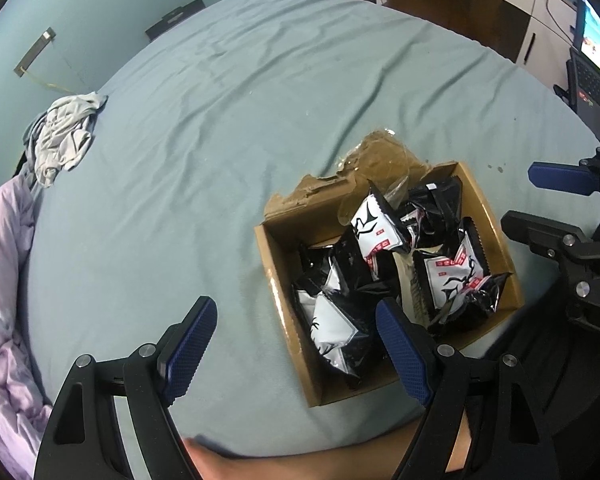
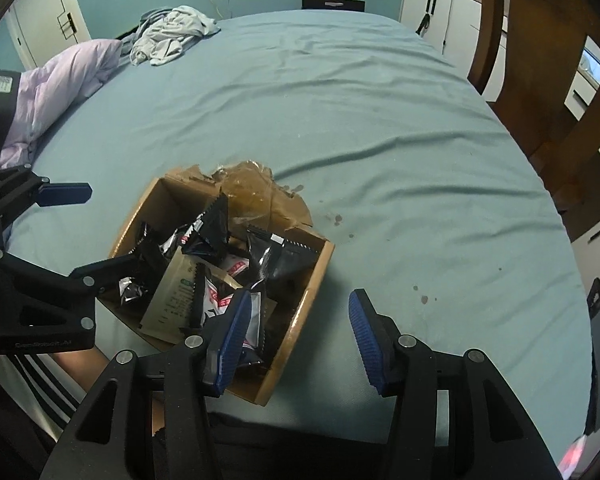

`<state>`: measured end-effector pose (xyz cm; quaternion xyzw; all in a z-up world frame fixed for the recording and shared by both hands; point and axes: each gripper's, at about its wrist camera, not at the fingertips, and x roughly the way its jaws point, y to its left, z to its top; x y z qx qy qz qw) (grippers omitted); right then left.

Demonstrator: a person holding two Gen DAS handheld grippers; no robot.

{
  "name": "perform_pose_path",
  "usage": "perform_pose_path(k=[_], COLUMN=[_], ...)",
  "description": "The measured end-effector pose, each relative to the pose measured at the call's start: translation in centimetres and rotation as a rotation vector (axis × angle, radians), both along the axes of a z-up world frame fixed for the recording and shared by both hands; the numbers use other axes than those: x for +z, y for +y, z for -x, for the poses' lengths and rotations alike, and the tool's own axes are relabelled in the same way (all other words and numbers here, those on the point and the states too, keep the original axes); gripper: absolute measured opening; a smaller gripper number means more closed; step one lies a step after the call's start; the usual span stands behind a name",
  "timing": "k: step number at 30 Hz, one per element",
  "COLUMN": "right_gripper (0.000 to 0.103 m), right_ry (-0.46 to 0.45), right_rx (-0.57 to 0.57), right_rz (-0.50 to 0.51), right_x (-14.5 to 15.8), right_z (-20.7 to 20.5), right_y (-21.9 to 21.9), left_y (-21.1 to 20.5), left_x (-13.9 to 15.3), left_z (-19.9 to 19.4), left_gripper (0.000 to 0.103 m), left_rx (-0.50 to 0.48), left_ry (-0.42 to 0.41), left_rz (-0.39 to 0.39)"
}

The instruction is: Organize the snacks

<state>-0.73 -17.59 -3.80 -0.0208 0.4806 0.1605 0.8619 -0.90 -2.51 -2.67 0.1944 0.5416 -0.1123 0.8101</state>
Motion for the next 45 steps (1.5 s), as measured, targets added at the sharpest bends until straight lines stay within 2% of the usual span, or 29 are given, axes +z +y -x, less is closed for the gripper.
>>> perform_pose_path(k=[9, 45], right_gripper=[0.049, 0.049], right_ry=[0.044, 0.034], right_rx=[-0.050, -0.016], right_rz=[-0.065, 0.018], right_x=[0.3, 0.1], right_z=[-0.5, -0.6], right_y=[-2.1, -1.1], left_y=[-0.4, -0.4], left_x=[-0.3, 0.1], left_z=[0.3, 0.1], left_gripper=[0.083, 0.083], left_rx=[-0.012, -0.015], left_ry=[-0.010, -0.025], left_rz=[-0.022, -0.013])
